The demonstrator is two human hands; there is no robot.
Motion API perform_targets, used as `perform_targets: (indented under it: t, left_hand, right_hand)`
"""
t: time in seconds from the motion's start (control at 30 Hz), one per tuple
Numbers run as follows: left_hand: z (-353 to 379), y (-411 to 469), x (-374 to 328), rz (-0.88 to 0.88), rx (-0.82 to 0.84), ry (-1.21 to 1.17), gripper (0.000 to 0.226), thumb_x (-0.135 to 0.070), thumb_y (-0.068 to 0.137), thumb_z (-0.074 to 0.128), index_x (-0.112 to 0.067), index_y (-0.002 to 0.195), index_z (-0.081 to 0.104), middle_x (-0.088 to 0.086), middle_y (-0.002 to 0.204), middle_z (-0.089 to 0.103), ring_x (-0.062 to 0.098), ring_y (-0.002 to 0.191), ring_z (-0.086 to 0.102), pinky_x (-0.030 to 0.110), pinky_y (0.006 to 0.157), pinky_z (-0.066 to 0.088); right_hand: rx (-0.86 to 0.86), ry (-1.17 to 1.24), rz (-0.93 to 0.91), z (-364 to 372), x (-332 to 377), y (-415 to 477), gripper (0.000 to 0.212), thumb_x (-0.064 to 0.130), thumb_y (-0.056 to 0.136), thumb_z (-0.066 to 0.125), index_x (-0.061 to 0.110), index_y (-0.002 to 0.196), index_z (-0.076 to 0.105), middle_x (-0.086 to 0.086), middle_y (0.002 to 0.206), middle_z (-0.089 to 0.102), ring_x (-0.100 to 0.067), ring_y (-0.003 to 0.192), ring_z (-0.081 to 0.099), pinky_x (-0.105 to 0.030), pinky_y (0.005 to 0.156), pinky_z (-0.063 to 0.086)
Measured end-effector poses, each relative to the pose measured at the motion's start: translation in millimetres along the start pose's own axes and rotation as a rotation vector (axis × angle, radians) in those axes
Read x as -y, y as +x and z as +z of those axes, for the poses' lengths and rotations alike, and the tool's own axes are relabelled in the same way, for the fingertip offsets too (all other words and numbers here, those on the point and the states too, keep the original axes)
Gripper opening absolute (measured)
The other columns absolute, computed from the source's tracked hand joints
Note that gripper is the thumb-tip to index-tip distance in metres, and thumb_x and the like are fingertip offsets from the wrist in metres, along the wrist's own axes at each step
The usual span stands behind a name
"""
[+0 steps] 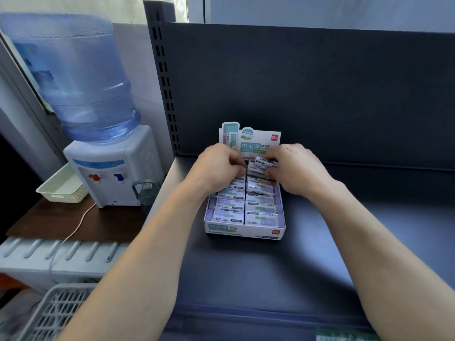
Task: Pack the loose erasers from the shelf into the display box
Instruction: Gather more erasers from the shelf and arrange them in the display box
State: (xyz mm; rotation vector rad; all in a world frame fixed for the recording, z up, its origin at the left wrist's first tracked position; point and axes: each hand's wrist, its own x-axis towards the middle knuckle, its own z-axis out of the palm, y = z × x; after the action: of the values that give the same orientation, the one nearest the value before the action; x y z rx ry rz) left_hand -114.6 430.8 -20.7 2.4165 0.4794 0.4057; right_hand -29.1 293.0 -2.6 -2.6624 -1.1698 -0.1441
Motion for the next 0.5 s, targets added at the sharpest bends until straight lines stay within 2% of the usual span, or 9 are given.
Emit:
perform_targets:
  t: [0.07,0.13,0.2,0.3,0.37,0.4,0.5]
  left_hand:
    - [0,0,-3,-0.003,0.023,0.019,0.011,-0.02,0.079,0.073,-0.024,0.07,0.069,-0.008,0.079,0.064,0.012,0.08,0.061,0.034,0.079,0.053]
    - [0,0,-5,-0.01,0.048,0.033,0.015,-0.019,0.078,0.074,-0.024,0.066,0.065,-0.007,0.073,0.064,0.013,0.074,0.061,0.037,0.077,0.055]
    - [0,-1,-8,-0.009,0.084,0.006,0.01,-0.015,0.079,0.073,-0.021,0.072,0.07,-0.006,0.073,0.065,0.012,0.073,0.062,0.036,0.079,0.056]
    - [0,-2,-10,0.0,0.118,0.025,0.01,-0.013,0.081,0.07,-0.018,0.086,0.077,-0.004,0.089,0.068,0.012,0.082,0.063,0.035,0.084,0.055]
    - [-1,-1,-12,-0.004,0.128,0.068,0.013,-0.013,0.081,0.069,-0.019,0.089,0.077,-0.002,0.094,0.069,0.014,0.086,0.063,0.036,0.084,0.055]
    - [-1,-1,-14,-0.004,0.134,0.098,0.014,-0.013,0.081,0.068,-0.02,0.089,0.077,-0.002,0.094,0.07,0.015,0.086,0.064,0.036,0.083,0.055]
    - [-2,1,-18,-0.02,0.141,0.144,0.015,-0.013,0.079,0.068,-0.023,0.087,0.076,-0.003,0.089,0.071,0.015,0.085,0.064,0.032,0.079,0.055]
  right_hand:
    - [0.005,-0.009,0.008,0,1,2,0.022,0.02,0.087,0.062,0.016,0.109,0.066,-0.012,0.106,0.063,-0.036,0.092,0.059,-0.033,0.07,0.047]
    - [0.006,0.003,0.019,1,1,3,0.018,0.019,0.085,0.063,0.016,0.102,0.067,-0.013,0.102,0.062,-0.036,0.089,0.059,-0.031,0.067,0.044]
    - [0.004,0.056,0.029,1,-1,3,0.017,0.02,0.083,0.064,0.018,0.1,0.069,-0.011,0.1,0.064,-0.034,0.088,0.059,-0.032,0.069,0.047]
    - [0.001,0.175,0.047,-1,-5,2,0.012,0.02,0.082,0.066,0.018,0.093,0.071,-0.007,0.092,0.067,-0.029,0.084,0.061,-0.036,0.073,0.053]
    - [0.014,0.228,0.048,-4,-7,2,0.004,0.021,0.081,0.068,0.017,0.081,0.067,-0.004,0.084,0.065,-0.026,0.078,0.06,-0.033,0.066,0.051]
    - [0.03,0.247,0.044,-5,-6,2,0.007,0.021,0.08,0.069,0.019,0.077,0.064,-0.002,0.079,0.063,-0.024,0.075,0.058,-0.03,0.06,0.047]
    - [0.096,0.237,0.046,-5,-3,1,0.011,0.022,0.076,0.073,0.021,0.076,0.062,0.002,0.073,0.056,-0.02,0.071,0.054,-0.026,0.053,0.038]
